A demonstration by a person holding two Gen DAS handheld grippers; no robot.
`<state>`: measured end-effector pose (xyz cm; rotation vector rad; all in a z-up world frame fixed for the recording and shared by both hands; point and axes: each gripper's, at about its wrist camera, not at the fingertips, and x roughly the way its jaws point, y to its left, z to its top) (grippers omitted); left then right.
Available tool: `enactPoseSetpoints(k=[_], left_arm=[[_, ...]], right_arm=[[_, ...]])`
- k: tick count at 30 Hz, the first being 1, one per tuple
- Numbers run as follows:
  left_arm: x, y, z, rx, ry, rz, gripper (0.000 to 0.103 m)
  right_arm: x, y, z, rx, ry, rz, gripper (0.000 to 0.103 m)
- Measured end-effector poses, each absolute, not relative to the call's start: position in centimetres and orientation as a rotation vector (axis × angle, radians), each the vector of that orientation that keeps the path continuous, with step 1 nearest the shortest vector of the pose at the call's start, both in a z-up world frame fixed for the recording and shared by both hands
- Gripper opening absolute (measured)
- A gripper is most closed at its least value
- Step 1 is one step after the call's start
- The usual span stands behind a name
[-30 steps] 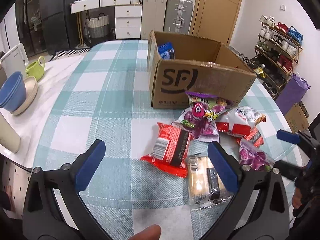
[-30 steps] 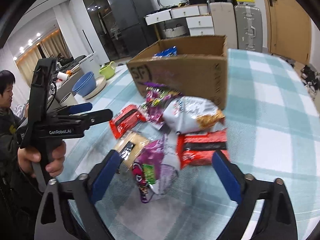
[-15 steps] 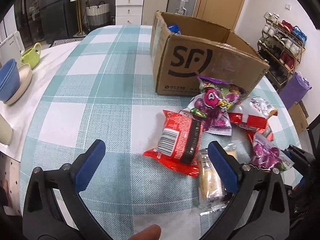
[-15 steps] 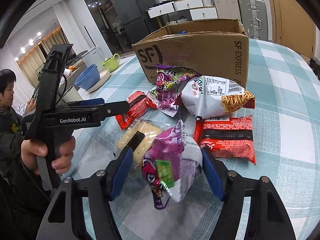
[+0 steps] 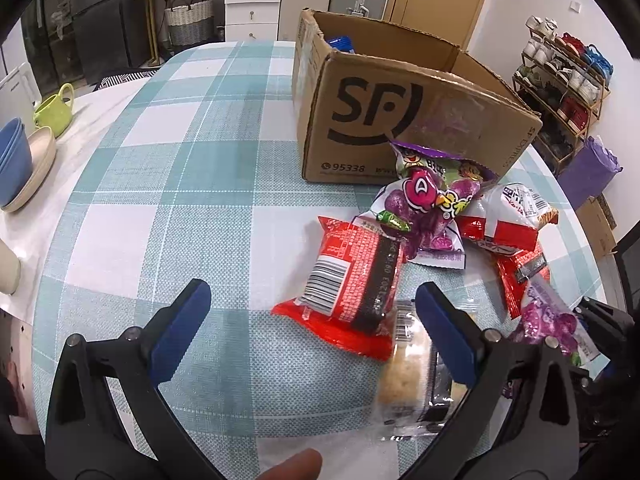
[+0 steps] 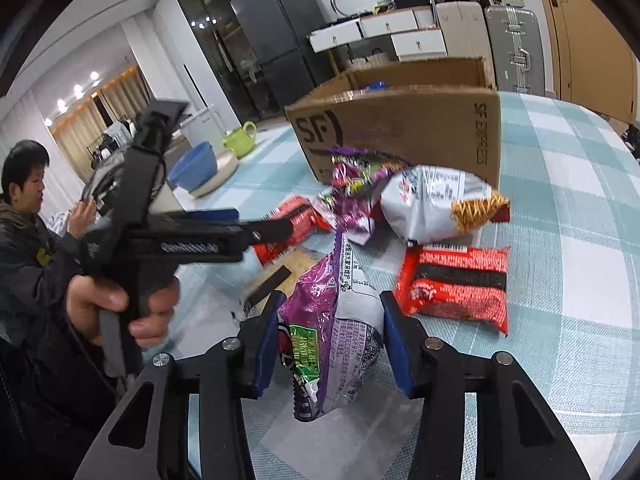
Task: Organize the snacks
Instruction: 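Grasp the purple candy bag with the right gripper while the left grasps the red wafer packet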
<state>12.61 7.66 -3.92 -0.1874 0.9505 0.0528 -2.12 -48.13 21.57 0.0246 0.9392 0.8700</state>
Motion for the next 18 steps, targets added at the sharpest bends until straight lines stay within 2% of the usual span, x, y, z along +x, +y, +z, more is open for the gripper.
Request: enactPoseSetpoints(k=[8, 10, 16, 17, 18], left_arm=[[13.7, 7.5, -4.5, -0.158, 0.970, 0.062, 0.101], [14.0, 7.5, -4.7, -0.150, 0.974, 0.053, 0.096], [14.6, 6.8, -5.0, -0.136, 0.974, -0.020, 0.064], [14.5, 6.6, -5.0, -0.136, 0.966, -0.049, 0.049], [14.4, 6.5, -4.9, -0.136, 0.958, -0.060, 0.042]], right_arm=[[-2.0, -49.9, 23.9, 0.049, 0.857, 0.827, 0.047], [-1.9, -50.4, 24.2, 0.056, 0.848, 0.808, 0.047], [-0.8, -51.7, 24.6, 0.074, 0.834, 0.756, 0.047], [-0.7, -51.8, 24.6, 0.077, 0.835, 0.752, 0.047], [-0.6, -52.0, 24.6, 0.082, 0.832, 0.746, 0.047]])
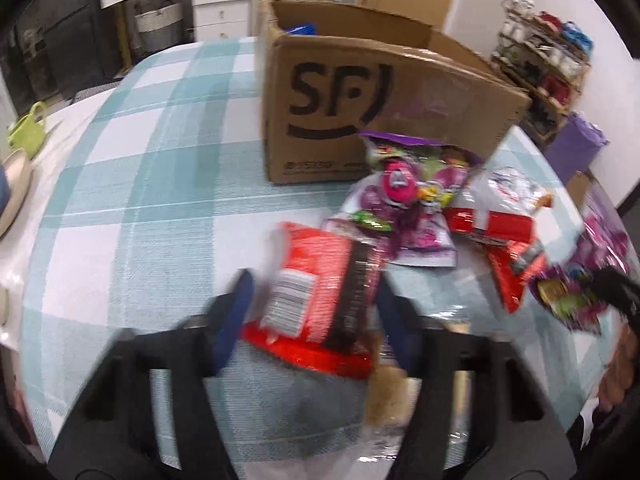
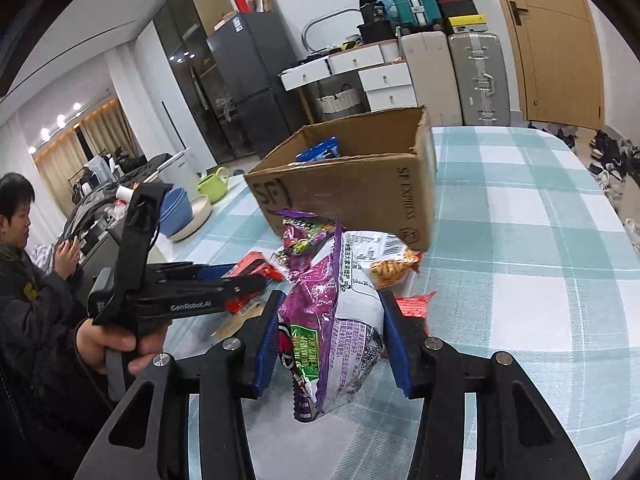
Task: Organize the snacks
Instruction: 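Grasp the purple candy bag with the right gripper while the left grasps the red wafer packet, then carry both packets over the box and lower them inside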
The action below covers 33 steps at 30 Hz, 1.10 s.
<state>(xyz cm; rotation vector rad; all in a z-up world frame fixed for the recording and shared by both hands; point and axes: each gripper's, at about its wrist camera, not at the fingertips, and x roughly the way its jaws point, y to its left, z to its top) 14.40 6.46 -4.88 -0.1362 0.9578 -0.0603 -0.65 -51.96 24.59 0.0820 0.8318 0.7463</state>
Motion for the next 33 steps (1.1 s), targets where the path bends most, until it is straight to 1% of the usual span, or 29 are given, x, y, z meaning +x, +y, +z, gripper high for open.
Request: enactPoseSetpoints(k=[10, 23, 33], left_arm=[[13.1, 7.1, -4.2, -0.162, 0.921, -0.047, 0.041], [10.6, 6.9, 1.3, -0.182, 0.796, -0.056, 0.041], [10.4, 6.1, 5.5, -0.178, 0.717, -0.054, 0.041]], right_arm=[[0.0, -52.8, 25.1, 0.116, 0.813, 0.740, 0.047], [0.3, -52.8, 28.0, 0.101, 0.736, 0.745, 0.047], [2.1, -52.9, 30.0, 0.097, 0.689, 0.734, 0.047]])
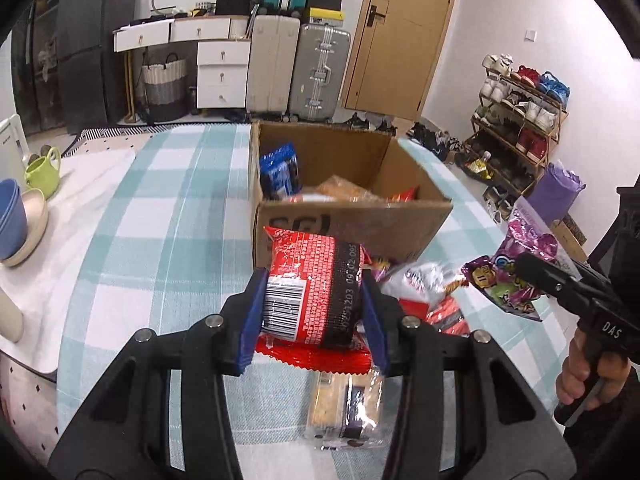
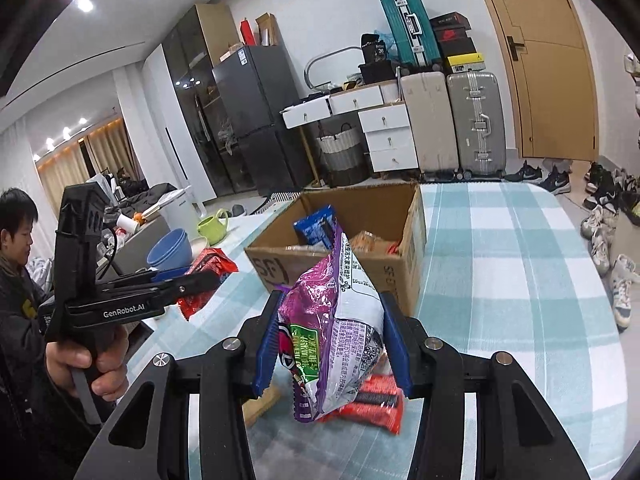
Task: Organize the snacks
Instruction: 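Carry both packets over the box and lower them inside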
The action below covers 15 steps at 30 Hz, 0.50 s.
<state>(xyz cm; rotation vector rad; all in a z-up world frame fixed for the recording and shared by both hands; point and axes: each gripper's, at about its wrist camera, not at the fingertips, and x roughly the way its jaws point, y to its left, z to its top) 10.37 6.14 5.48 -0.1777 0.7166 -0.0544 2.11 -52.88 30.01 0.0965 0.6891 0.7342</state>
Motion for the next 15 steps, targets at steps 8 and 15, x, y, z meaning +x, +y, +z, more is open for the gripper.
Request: enactPoseSetpoints(k=[8, 15], left_arm=[[11.7, 5.7, 8.2, -0.165, 0.672, -0.051, 0.041], [13.0, 5.4, 9.4, -0.165, 0.661, -0.055, 0.041]], right_arm=[[4.0, -52.4, 31.5, 0.092, 0.661, 0.728, 0.047], [5.4, -51.8, 32.1, 0.083, 0.651, 0.728, 0.047]])
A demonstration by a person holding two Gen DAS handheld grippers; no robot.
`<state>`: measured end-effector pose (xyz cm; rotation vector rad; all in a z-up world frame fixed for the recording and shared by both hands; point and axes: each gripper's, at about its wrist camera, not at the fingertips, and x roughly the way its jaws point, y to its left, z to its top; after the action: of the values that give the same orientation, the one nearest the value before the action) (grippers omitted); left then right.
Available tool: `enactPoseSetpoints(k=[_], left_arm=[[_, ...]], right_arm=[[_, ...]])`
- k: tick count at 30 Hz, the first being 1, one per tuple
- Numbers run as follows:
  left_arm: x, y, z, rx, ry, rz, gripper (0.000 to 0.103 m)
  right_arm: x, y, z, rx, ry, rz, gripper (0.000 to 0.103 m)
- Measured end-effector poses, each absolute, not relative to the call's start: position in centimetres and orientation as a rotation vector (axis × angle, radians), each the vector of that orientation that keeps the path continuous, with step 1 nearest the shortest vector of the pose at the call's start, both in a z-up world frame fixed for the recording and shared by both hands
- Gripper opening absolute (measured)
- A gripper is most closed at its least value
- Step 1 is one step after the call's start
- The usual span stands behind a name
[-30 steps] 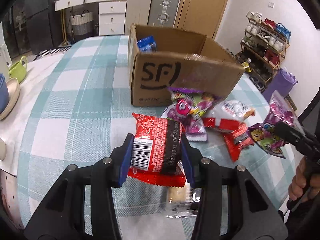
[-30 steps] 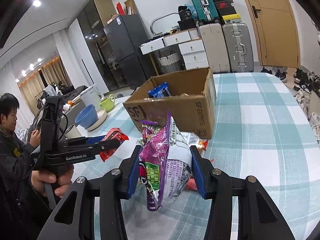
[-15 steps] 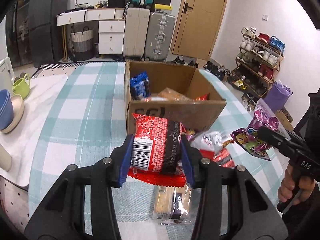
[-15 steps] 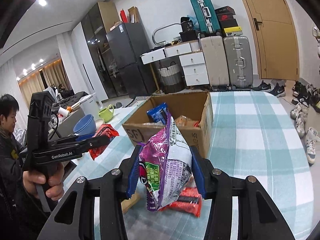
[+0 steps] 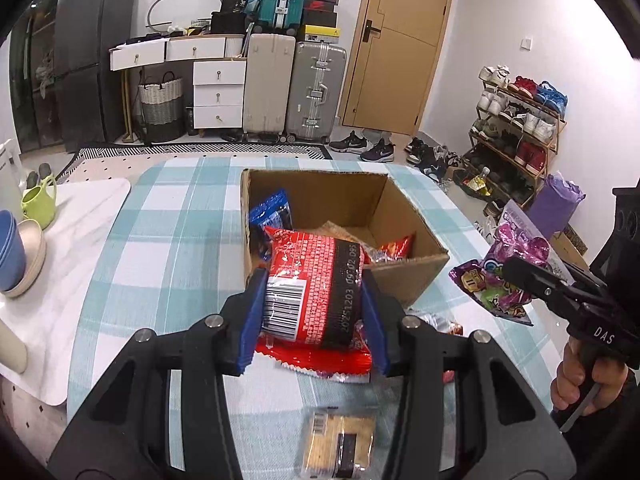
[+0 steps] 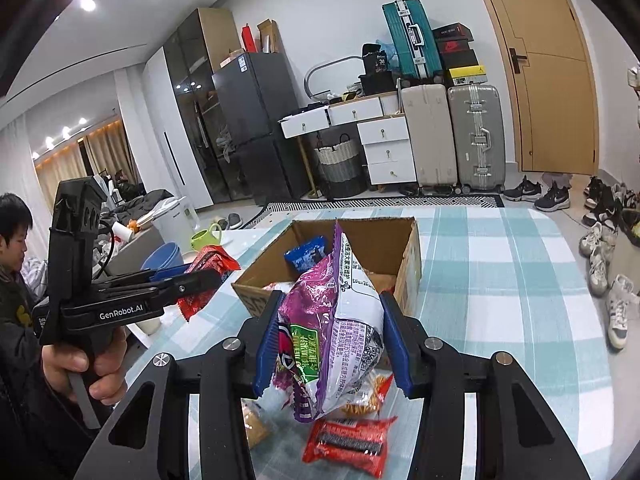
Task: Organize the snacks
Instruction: 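Carry both packets over the box and lower them inside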
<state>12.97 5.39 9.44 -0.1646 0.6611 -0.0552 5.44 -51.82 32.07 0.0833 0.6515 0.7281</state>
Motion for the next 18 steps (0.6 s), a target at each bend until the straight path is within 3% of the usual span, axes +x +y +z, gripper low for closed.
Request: enactPoseSetpoints(k=[18], left_arm=[[17.0, 5.3, 10.9, -0.147, 0.640, -0.052, 0.041]], right_arm=[[9.0, -50.5, 33.3, 0.099, 0.627, 0.723, 0.047]])
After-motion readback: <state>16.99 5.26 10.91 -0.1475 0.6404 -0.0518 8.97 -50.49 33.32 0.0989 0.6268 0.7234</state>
